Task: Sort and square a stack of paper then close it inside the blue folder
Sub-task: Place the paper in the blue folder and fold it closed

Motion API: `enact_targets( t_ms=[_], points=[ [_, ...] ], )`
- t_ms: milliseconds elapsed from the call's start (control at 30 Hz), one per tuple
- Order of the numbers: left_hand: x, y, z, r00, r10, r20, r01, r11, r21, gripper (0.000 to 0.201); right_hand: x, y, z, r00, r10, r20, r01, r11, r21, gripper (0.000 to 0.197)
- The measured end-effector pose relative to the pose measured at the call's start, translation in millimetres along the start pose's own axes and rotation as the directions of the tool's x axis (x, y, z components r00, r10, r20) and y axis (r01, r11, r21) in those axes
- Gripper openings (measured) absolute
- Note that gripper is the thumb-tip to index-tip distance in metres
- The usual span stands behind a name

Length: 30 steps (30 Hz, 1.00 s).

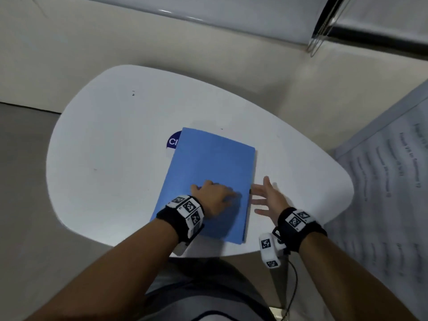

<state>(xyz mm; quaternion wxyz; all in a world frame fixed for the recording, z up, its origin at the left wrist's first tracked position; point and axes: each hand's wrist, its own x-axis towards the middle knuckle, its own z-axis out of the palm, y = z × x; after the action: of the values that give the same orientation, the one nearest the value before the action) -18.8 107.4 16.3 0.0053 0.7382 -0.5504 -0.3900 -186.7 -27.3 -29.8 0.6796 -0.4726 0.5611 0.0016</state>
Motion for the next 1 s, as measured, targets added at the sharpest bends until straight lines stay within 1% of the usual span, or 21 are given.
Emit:
enact_targets(
  t_ms=[33, 67, 100, 133, 167, 200, 233, 267, 300, 333, 433, 533, 633, 733, 800, 867, 1000],
  points=[
    [3.0, -11.5, 2.8, 1.0, 0.018, -0.012, -0.019, 0.997, -0.071, 0.05, 1.1, -0.2, -1.7, 1.0, -0.019, -0.012, 0.018, 0.996, -0.09, 0.053],
    [3.8, -23.1, 4.3, 0.997, 0.012, -0.079, -0.022, 0.993, -0.117, 0.059, 4.3, 2.1, -0.5, 0.999, -0.054, -0.008, 0.052, 0.985, -0.166, 0.052],
    [4.3, -33.6, 3.7, 0.983, -0.055, -0.177, 0.029, 0.989, -0.146, 0.062, 7.5, 3.5, 3.4, 0.995, -0.097, 0.007, 0.096, 0.966, -0.24, 0.054],
    [5.2, -44.0, 2.9, 0.94, -0.174, -0.293, 0.123, 0.975, -0.183, 0.062, 10.9, 6.0, 9.3, 0.987, -0.159, 0.02, 0.157, 0.94, -0.303, 0.056],
    [5.9, -54.5, 2.2, 0.862, -0.329, -0.386, 0.248, 0.938, -0.244, 0.06, 16.0, 9.9, 15.6, 0.978, -0.207, 0.019, 0.199, 0.901, -0.385, 0.058],
    [6.9, -66.2, 2.9, 0.776, -0.473, -0.419, 0.357, 0.875, -0.327, 0.062, 21.7, 14.3, 21.8, 0.969, -0.245, 0.003, 0.219, 0.86, -0.461, 0.06],
    [6.9, -75.6, 3.4, 0.711, -0.585, -0.389, 0.434, 0.801, -0.412, 0.073, 29.0, 20.9, 26.3, 0.966, -0.256, -0.031, 0.201, 0.824, -0.53, 0.06],
    [8.4, -86.3, 5.2, 0.681, -0.656, -0.326, 0.472, 0.734, -0.488, 0.087, 35.1, 25.8, 30.0, 0.961, -0.266, -0.073, 0.176, 0.797, -0.578, 0.058],
    [11.4, -96.0, 7.1, 0.68, -0.687, -0.256, 0.48, 0.681, -0.552, 0.098, 40.2, 28.3, 34.0, 0.956, -0.271, -0.113, 0.147, 0.775, -0.614, 0.053],
    [14.8, -104.4, 8.9, 0.691, -0.695, -0.199, 0.477, 0.645, -0.597, 0.104, 42.8, 30.0, 36.6, 0.951, -0.271, -0.146, 0.118, 0.758, -0.642, 0.048],
    [26.9, -120.0, 9.7, 0.713, -0.694, -0.096, 0.476, 0.581, -0.66, 0.101, 40.2, 25.1, 43.1, 0.941, -0.258, -0.219, 0.038, 0.723, -0.69, 0.038],
    [34.5, -124.1, 3.9, 0.719, -0.693, -0.041, 0.482, 0.541, -0.689, 0.1, 37.8, 21.0, 47.6, 0.934, -0.237, -0.266, -0.007, 0.735, -0.678, 0.031],
    [35.9, -130.7, -2.4, 0.724, -0.688, -0.038, 0.48, 0.543, -0.689, 0.1, 34.7, 18.7, 55.3, 0.929, -0.211, -0.304, -0.034, 0.77, -0.637, 0.029],
    [23.8, -152.0, -11.7, 0.702, -0.711, -0.045, 0.503, 0.54, -0.675, 0.106, 33.9, 13.5, 76.9, 0.94, -0.195, -0.28, -0.011, 0.804, -0.595, 0.023],
    [11.0, -177.1, -17.8, 0.687, -0.725, -0.039, 0.508, 0.518, -0.688, 0.114, 32.3, 5.6, 100.8, 0.948, -0.204, -0.243, 0.03, 0.819, -0.572, 0.02],
    [-2.2, -207.5, -23.7, 0.683, -0.73, -0.036, 0.496, 0.499, -0.71, 0.124, 31.4, -5.6, 129.7, 0.952, -0.23, -0.203, 0.08, 0.825, -0.559, 0.02],
    [-30.6, -272.8, -30.7, 0.629, -0.776, -0.044, 0.493, 0.442, -0.749, 0.126, 33.5, -26.9, 192.7, 0.953, -0.288, -0.099, 0.185, 0.806, -0.562, 0.024]
  ],
)
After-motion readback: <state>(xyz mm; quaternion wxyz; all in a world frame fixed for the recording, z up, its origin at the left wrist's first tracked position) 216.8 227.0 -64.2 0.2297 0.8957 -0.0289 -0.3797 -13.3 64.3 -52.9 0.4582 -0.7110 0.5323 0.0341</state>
